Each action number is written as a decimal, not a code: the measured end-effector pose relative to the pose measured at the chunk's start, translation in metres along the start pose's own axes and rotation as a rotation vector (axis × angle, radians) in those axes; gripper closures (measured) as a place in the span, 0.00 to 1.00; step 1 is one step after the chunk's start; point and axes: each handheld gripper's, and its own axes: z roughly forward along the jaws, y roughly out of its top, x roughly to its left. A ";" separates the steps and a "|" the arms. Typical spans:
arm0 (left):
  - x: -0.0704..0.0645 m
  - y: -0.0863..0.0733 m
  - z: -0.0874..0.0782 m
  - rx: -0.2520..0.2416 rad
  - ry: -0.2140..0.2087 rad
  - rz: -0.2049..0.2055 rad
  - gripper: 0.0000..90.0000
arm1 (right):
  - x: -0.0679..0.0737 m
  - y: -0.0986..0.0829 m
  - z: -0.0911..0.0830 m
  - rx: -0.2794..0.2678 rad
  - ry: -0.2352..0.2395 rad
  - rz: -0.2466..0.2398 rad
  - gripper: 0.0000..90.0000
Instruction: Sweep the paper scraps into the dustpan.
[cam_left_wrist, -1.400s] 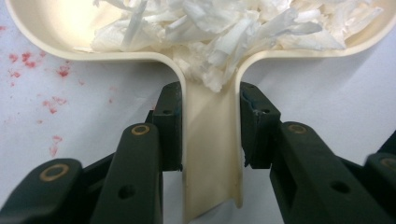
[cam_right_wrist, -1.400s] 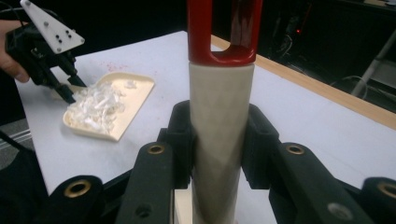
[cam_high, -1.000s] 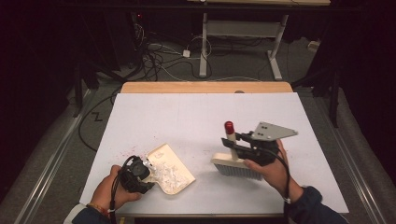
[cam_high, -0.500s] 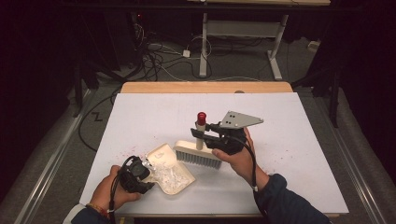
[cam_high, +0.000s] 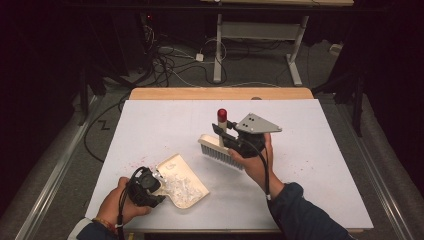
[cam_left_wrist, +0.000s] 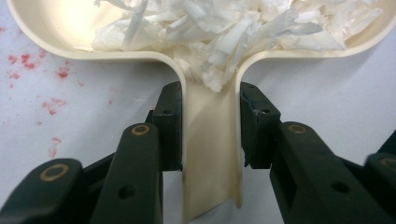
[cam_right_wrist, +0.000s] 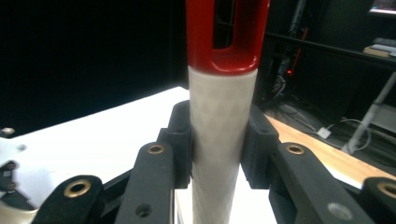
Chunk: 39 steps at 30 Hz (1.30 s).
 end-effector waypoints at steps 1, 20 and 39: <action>0.000 0.000 0.000 0.001 0.001 0.004 0.70 | 0.002 -0.001 0.005 0.002 -0.001 -0.007 0.77; 0.005 -0.007 -0.001 -0.033 -0.011 -0.058 0.70 | 0.068 0.003 0.014 0.037 0.262 -0.043 0.77; 0.022 -0.010 0.000 -0.120 0.014 -0.230 0.70 | -0.011 0.001 -0.086 0.037 0.181 -0.018 0.77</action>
